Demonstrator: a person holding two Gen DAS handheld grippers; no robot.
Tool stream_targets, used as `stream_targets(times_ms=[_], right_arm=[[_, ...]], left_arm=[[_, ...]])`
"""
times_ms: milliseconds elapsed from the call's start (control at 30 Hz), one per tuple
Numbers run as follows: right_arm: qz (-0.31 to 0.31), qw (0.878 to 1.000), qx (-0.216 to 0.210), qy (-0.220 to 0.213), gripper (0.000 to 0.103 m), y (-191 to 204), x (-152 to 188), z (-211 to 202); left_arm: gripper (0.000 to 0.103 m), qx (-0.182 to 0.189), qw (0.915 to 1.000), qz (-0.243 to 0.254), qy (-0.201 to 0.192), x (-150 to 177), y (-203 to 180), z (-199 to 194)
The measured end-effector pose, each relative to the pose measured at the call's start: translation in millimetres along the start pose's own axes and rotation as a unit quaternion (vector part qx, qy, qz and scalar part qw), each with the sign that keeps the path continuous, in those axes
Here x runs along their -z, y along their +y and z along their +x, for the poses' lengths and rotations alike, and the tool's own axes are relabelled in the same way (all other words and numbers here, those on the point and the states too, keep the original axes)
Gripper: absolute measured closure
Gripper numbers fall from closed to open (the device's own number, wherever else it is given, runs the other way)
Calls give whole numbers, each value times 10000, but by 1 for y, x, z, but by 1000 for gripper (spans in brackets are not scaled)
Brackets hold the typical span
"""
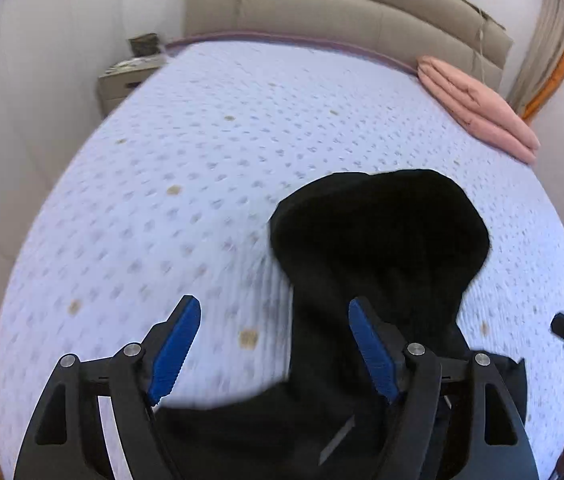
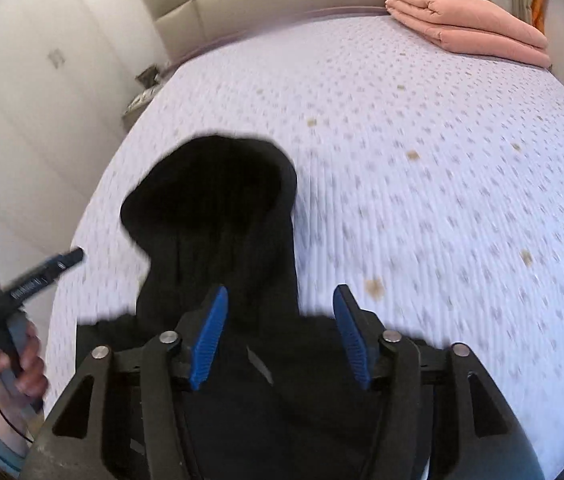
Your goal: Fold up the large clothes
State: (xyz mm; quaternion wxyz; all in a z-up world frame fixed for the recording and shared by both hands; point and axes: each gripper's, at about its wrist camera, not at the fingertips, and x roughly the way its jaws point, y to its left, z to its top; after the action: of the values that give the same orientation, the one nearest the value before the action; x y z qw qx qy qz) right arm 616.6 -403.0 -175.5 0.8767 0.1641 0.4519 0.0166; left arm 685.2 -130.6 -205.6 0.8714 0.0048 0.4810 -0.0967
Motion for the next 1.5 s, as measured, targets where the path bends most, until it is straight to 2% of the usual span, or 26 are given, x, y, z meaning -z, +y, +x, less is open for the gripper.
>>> stream_targets(times_ms=[67,133,267,433,467,500,533,567,600,633,667,700,733,800,900,933,1067,1133,1167,1200,1233,1300,1333,1433,1467,1500], right_arm=[[-41,9999,95,-65,42,4,-22,20],[-153,9996,220,-56,42,8,-38,40],[-352,9988,315,124,41,18,-60,87],[-456,9975,428,325,41,17,-78,133],[-438,9972,481,381,41,16,-80,142],[-428,9964,576,445,56,14,-81,152],[-418,9960,669,424,95,11,-84,156],[-398,9959,720,379,97,8,-84,158],[-242,9975,626,234,97,-1,-85,150],[45,9994,337,88,97,-14,-85,139],[252,9996,150,36,97,-23,-82,133],[427,9991,7,26,97,-33,-76,126],[487,9988,-16,19,97,-39,-69,124],[320,9991,209,174,97,-43,-53,135],[408,9968,307,622,97,-60,-38,174],[473,9956,275,760,97,-64,-33,185],[476,9958,178,766,97,-72,-27,198],[569,9952,-43,796,94,-80,-26,197],[662,9939,-197,862,92,-86,-25,196],[737,9917,-354,988,82,-90,-26,192],[729,9910,-389,1052,66,-91,-26,186],[549,9930,-233,1018,48,-91,-25,163],[444,9942,-239,951,43,-91,-25,149],[257,9962,-366,752,43,-84,-28,112],[198,9969,-407,644,43,-80,-32,99],[135,9976,-437,515,43,-75,-39,90]], left_arm=[[25,-169,9995,271,83,-18,-8,32],[25,-154,9982,543,207,-32,-20,59],[25,-356,9941,989,249,-42,-36,89],[25,-542,9936,944,317,-44,-34,120],[29,-584,9936,903,332,-44,-30,125],[53,-725,9934,830,318,-45,-25,130],[83,-812,9932,760,334,-47,-19,134],[87,-617,9964,455,358,-50,-5,133],[87,-354,9991,10,251,-52,11,125],[85,-102,9994,-309,155,-51,23,117],[79,451,9960,-770,25,-48,42,104],[72,689,9935,-905,-46,-42,49,97],[67,673,9939,-865,-72,-39,49,93],[67,328,9983,-466,81,-25,42,104],[66,268,9949,-481,844,-11,48,154],[64,346,9939,-522,913,-7,51,165],[60,407,9969,-142,664,-4,47,161],[51,541,9958,-73,739,-2,50,153],[46,470,9959,22,776,-2,49,145],[38,323,9965,195,747,-1,48,133],[35,253,9966,338,707,1,49,127],[34,200,9946,754,680,7,49,103],[33,101,9924,1003,710,12,48,90],[31,-78,9872,1427,701,18,44,65],[31,-54,9873,1453,632,17,40,57],[31,149,9883,1448,454,11,35,44]])
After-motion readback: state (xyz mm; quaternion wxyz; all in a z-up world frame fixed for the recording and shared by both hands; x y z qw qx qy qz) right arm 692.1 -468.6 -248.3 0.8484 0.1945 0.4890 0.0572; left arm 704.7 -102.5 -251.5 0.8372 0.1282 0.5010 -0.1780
